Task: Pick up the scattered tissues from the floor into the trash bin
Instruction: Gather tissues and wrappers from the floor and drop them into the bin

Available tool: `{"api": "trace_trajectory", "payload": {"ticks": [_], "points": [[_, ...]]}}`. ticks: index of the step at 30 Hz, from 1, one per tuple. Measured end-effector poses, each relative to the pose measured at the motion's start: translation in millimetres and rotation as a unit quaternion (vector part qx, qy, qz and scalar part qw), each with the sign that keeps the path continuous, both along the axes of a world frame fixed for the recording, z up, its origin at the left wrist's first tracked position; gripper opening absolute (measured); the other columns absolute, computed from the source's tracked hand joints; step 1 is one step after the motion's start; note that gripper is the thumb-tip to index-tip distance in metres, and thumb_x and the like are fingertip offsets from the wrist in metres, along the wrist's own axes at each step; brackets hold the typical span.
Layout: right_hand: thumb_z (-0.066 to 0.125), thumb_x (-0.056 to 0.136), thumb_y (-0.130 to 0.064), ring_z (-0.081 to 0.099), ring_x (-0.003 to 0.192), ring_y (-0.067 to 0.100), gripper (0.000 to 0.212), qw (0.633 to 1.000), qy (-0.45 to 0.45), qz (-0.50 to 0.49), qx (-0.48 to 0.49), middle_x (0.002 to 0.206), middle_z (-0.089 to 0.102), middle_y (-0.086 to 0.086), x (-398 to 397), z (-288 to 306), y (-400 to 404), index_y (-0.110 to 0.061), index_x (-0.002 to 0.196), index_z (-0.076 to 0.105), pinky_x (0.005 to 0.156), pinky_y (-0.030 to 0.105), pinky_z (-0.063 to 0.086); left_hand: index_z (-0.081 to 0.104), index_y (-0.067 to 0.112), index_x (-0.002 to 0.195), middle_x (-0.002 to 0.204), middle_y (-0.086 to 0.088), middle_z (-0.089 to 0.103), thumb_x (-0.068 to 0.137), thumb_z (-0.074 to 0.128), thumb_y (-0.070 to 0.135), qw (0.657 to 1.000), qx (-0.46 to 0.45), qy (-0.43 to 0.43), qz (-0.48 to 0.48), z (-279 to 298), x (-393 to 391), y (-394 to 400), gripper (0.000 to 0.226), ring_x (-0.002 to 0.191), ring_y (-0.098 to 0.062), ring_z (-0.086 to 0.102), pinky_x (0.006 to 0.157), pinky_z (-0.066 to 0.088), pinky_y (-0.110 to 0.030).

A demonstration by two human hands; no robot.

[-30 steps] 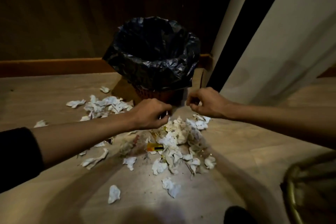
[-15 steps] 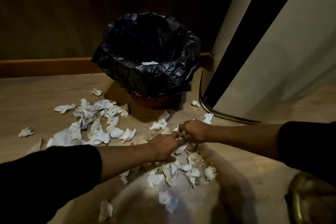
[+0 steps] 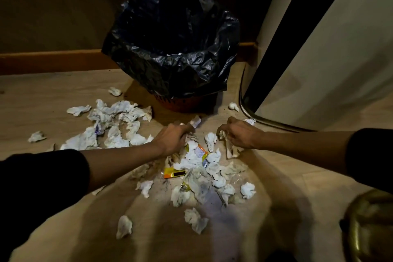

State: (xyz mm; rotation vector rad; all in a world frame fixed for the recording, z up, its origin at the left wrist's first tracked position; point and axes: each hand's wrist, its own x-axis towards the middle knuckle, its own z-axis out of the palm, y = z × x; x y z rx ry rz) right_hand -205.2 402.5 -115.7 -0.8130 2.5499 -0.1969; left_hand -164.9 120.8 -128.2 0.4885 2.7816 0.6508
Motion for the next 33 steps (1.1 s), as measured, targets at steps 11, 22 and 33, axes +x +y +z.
{"api": "trace_trajectory", "payload": {"ticks": [11, 22, 33], "points": [[0.058, 0.093, -0.019, 0.062, 0.1, 0.04, 0.04, 0.992, -0.028, 0.091, 0.077, 0.123, 0.051, 0.015, 9, -7, -53, -0.022, 0.132, 0.056, 0.072, 0.035, 0.046, 0.039, 0.006, 0.137, 0.134, -0.028, 0.042, 0.082, 0.068, 0.046, 0.983, -0.149, -0.109, 0.017, -11, 4, 12, 0.075, 0.112, -0.044, 0.056, 0.084, 0.051, -0.042], [0.074, 0.079, -0.02, 0.064, 0.094, 0.031, 0.029, 0.999, 0.006, 0.022, -0.05, 0.095, 0.066, 0.009, 1, 49, -46, -0.009, 0.104, 0.065, 0.068, 0.031, 0.042, 0.062, 0.011, 0.106, 0.101, -0.015, 0.068, 0.079, 0.066, 0.038, 0.993, -0.084, -0.057, 0.057, 46, 0, 13, 0.039, 0.093, -0.035, 0.066, 0.075, 0.056, -0.04], [0.078, 0.081, -0.029, 0.064, 0.081, 0.01, 0.025, 0.976, 0.079, -0.022, -0.201, 0.091, 0.071, -0.002, 20, 218, -53, -0.025, 0.103, 0.068, 0.07, 0.023, 0.049, 0.061, 0.018, 0.102, 0.084, 0.002, 0.058, 0.083, 0.07, 0.036, 0.999, -0.039, 0.008, 0.015, 201, 12, 15, 0.028, 0.08, -0.018, 0.054, 0.066, 0.037, -0.028]]}}
